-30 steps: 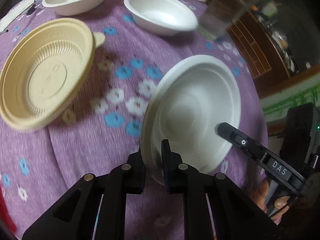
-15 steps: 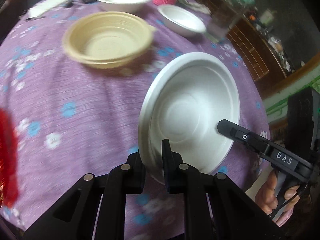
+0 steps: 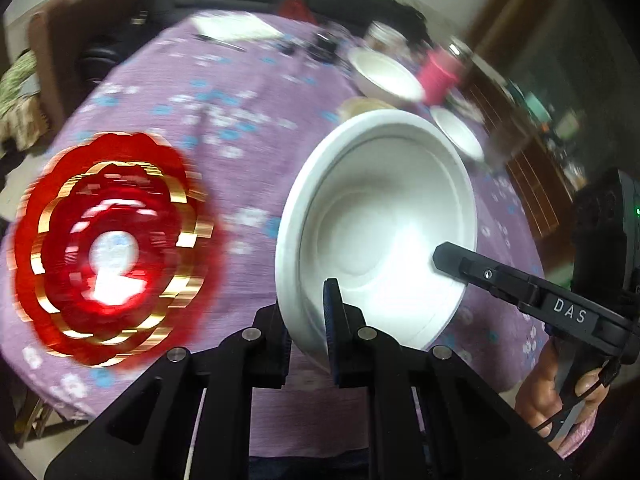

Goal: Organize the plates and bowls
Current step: 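Carry the white bowl with both grippers onto the stacked red plates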

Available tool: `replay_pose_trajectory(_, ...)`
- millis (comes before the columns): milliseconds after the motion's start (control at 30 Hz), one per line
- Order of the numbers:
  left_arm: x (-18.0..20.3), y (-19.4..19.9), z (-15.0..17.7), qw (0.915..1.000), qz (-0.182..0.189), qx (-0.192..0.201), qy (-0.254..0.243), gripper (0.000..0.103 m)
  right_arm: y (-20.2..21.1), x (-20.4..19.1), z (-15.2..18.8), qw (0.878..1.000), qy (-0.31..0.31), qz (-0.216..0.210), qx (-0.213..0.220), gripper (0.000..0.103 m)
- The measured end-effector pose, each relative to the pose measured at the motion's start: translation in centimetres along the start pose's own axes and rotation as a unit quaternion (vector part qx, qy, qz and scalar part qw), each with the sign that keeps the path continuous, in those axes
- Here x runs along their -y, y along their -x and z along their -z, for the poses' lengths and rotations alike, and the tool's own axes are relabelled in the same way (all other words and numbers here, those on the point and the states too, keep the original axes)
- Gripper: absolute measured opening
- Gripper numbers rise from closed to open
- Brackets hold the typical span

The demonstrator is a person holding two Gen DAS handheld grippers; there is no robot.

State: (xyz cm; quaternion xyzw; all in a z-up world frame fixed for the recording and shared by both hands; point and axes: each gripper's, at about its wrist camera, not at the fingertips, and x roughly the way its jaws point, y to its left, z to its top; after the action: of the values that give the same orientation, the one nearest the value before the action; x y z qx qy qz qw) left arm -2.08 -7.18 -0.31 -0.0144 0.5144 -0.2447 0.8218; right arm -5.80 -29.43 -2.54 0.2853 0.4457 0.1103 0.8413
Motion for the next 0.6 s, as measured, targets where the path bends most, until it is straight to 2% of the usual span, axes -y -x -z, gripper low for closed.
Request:
replay_pose_trajectory(267, -7.5, 4.2, -0.9, 0.9933, -0.069, 0.069, 0.063, 0.012, -5.3, -8.5, -1.2, 0.998, 0.048, -0.043, -0.01, 0.007)
replay_pose_trajectory(433, -11.1, 4.6, -1.2, 0.985, -0.112, 0.089, 0.097, 0.012, -9.1, -12.3, -1.8, 0.996, 0.056, -0.062, -0.009, 0.007)
replay_pose_trajectory(600, -14.1, 2.4, -1.1, 0.9787, -0.144, 0.082, 0.121, 0.012, -13.0, -14.2, -1.5, 0.996, 0.064, -0.055, -0.016, 0.007)
